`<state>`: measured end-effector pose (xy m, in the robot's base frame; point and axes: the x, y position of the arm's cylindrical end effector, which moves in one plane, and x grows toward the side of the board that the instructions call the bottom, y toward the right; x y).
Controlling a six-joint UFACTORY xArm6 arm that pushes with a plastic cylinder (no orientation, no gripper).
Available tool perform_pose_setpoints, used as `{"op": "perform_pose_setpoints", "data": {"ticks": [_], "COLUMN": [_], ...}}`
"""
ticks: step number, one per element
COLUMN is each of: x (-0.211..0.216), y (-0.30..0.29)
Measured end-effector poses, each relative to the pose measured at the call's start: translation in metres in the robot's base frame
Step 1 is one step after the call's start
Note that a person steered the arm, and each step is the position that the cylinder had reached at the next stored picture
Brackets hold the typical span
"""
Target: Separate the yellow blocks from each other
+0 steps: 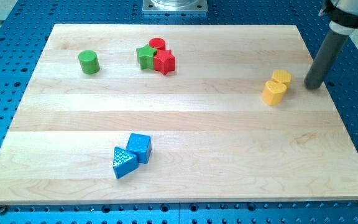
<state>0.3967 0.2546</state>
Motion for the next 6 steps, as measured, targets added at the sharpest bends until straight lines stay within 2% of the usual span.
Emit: {"op": "perform_pose_setpoints", "data": {"ticks": [1, 2, 3, 5, 6], "x": [0.001, 0.001, -0.025, 0.003, 0.005], "y": [-0.106, -0.165, -0.14, -0.233, -0.259]}}
